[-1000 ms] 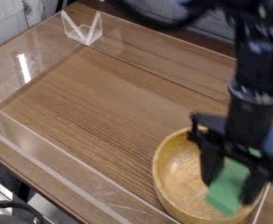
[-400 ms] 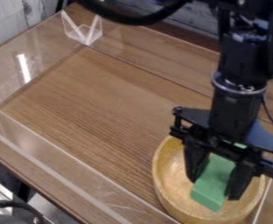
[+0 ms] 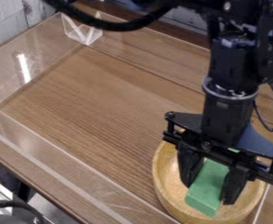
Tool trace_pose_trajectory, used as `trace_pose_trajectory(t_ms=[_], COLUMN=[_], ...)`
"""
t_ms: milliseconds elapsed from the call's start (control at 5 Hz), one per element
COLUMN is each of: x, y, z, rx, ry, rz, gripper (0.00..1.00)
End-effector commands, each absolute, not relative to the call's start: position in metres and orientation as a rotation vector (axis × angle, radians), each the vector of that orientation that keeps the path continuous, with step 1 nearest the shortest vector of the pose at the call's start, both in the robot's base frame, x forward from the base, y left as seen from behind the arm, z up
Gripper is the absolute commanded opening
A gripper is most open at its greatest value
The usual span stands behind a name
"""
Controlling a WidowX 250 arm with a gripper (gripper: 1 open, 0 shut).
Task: Put the green block in the brown bowl
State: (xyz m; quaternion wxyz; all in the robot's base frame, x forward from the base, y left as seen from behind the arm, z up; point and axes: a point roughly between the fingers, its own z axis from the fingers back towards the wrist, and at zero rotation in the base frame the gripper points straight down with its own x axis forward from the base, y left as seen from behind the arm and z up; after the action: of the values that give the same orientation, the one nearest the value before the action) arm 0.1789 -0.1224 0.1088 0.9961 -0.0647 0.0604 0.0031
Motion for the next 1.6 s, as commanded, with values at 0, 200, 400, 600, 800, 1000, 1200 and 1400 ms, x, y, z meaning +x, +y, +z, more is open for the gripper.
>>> trace_pose_trajectory(t_ms=[0, 200, 400, 600, 800, 1000, 1200, 1400], x=[0.18, 0.179, 0.178, 0.178, 0.178, 0.177, 0.177, 0.178], y=[-0.121, -0.118, -0.117, -0.117, -0.121, -0.124, -0.127, -0.13], z=[0.121, 0.124, 0.123, 0.122, 0.116, 0.112, 0.107, 0.102], rx=[-0.16, -0.167, -0.178, -0.186, -0.191, -0.194, -0.197, -0.199], ry=[0.074, 0.07, 0.068, 0.069, 0.072, 0.076, 0.079, 0.082], rz=[0.011, 0.019, 0.027, 0.031, 0.031, 0.032, 0.032, 0.034], gripper=[0.0, 0.0, 0.0, 0.0, 0.0, 0.0, 0.0, 0.0])
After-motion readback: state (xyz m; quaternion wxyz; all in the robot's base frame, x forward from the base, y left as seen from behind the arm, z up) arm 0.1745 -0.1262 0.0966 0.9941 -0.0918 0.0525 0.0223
